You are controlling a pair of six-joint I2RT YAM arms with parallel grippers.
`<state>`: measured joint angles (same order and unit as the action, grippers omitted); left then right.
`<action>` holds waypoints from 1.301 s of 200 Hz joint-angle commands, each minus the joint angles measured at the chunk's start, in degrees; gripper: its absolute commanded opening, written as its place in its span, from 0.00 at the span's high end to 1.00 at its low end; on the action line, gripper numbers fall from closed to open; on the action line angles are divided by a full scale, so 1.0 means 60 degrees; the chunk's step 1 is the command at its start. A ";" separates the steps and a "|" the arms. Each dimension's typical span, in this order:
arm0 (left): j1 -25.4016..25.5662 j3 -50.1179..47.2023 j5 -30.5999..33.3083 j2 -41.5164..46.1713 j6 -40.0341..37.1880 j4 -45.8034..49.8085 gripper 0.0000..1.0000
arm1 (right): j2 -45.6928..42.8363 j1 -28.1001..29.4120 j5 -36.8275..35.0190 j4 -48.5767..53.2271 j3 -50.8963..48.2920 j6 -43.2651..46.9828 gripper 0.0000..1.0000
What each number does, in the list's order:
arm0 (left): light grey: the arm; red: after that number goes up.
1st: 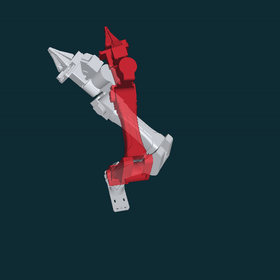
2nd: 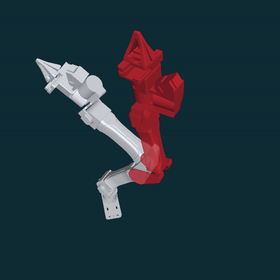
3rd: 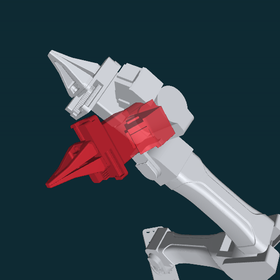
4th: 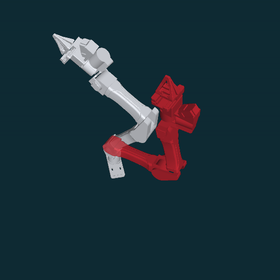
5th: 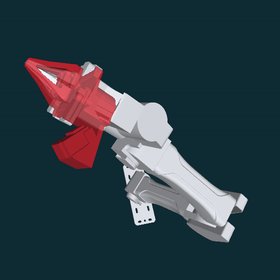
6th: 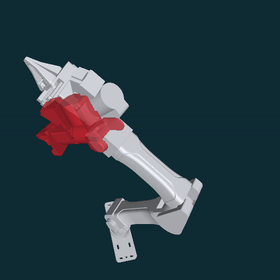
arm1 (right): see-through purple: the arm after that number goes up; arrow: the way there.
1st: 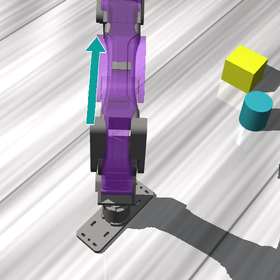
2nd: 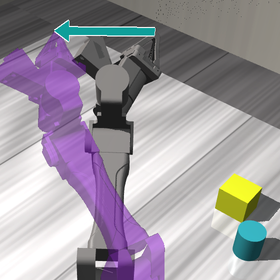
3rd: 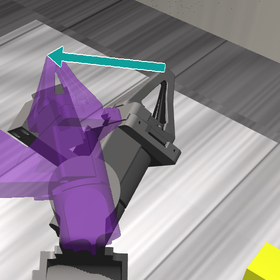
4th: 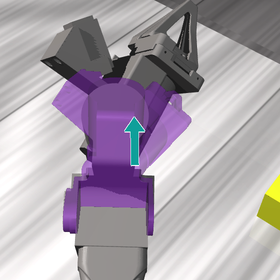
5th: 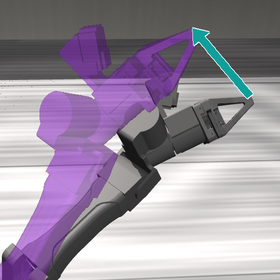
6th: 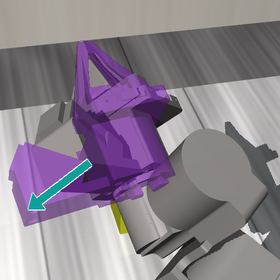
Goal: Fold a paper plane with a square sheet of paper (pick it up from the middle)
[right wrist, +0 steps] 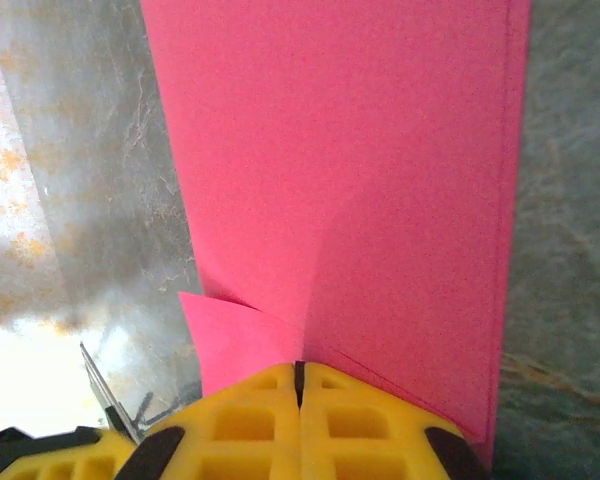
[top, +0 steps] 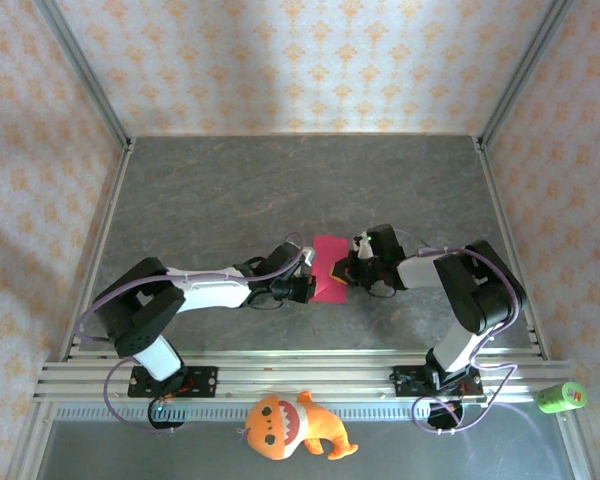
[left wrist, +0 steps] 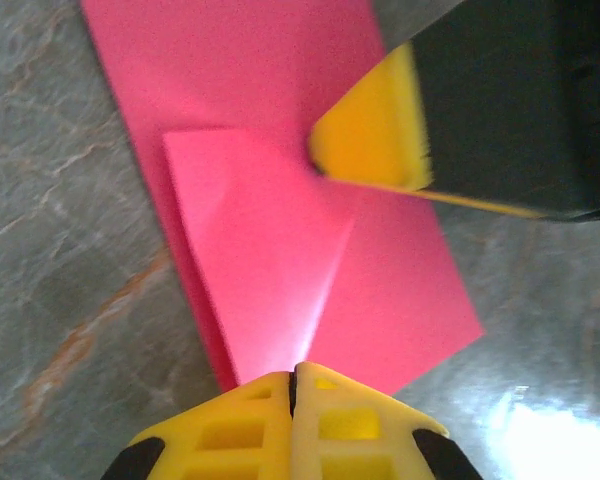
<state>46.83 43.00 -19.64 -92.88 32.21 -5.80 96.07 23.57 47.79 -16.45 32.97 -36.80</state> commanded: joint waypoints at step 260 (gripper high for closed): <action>-0.0314 -0.1971 -0.1463 -0.0607 0.0465 -0.0516 1.00 | 0.0556 -0.0015 -0.0872 0.1642 0.0247 0.0629 1.00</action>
<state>44.84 34.76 -29.56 -96.53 37.41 -20.08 97.01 23.70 48.90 -13.04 35.09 -34.57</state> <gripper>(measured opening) 0.061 0.040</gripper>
